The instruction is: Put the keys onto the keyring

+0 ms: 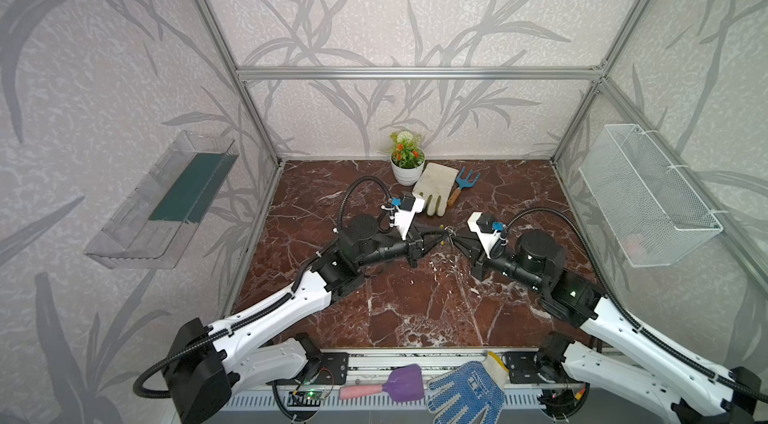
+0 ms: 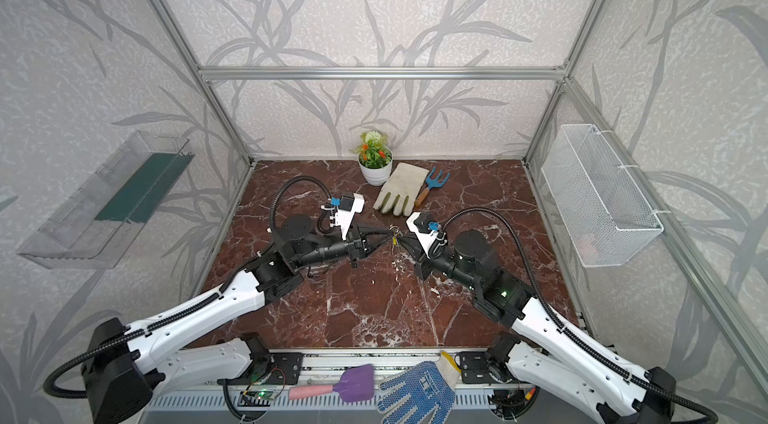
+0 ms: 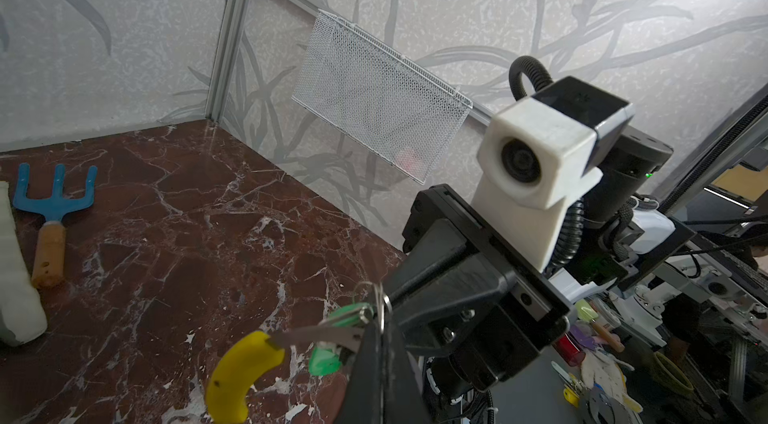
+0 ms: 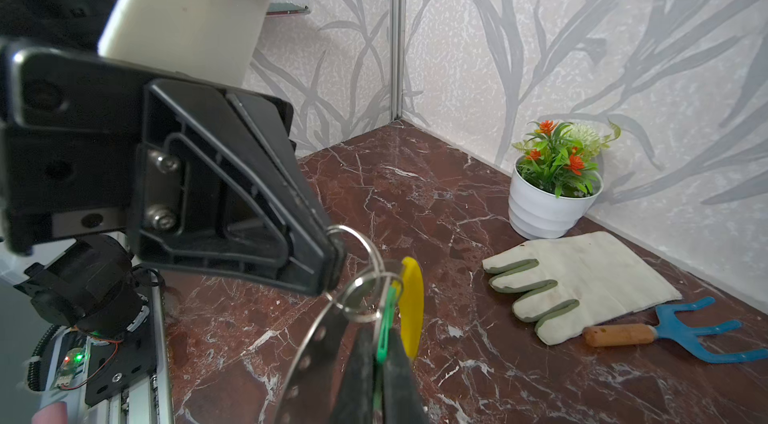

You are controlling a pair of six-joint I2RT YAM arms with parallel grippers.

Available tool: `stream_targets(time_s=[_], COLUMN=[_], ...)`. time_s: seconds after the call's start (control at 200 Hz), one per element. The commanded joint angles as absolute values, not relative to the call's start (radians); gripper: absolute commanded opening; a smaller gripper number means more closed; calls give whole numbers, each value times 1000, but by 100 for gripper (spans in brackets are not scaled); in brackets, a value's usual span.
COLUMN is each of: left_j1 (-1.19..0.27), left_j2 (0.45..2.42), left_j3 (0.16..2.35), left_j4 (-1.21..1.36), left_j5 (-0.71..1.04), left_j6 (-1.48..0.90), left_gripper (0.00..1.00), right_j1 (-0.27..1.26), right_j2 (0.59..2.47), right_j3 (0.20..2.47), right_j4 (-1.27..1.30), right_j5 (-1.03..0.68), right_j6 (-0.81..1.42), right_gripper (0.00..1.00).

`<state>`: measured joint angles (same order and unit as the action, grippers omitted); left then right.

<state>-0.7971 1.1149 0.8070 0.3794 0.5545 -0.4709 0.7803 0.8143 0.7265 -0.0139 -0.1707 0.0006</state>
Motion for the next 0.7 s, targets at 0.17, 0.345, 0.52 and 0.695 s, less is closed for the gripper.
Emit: stream_targets(time_s=[0.17, 0.345, 0.52, 0.695], left_j1=[-800, -799, -800, -799], left_j2=[1080, 1075, 1084, 1078], left_j3=[827, 817, 815, 811], left_j4=[401, 405, 442, 435], left_j5=[511, 469, 520, 552], left_j6=[-436, -434, -450, -448], left_gripper=[0, 0, 0, 0], right_j1=[776, 778, 778, 776], right_j2=[762, 744, 773, 786], right_j3=[710, 694, 703, 736], right_j4=[11, 10, -1, -34], right_j5=[-188, -214, -227, -203], right_j6=[5, 2, 15, 28], right_gripper=[0, 0, 0, 0])
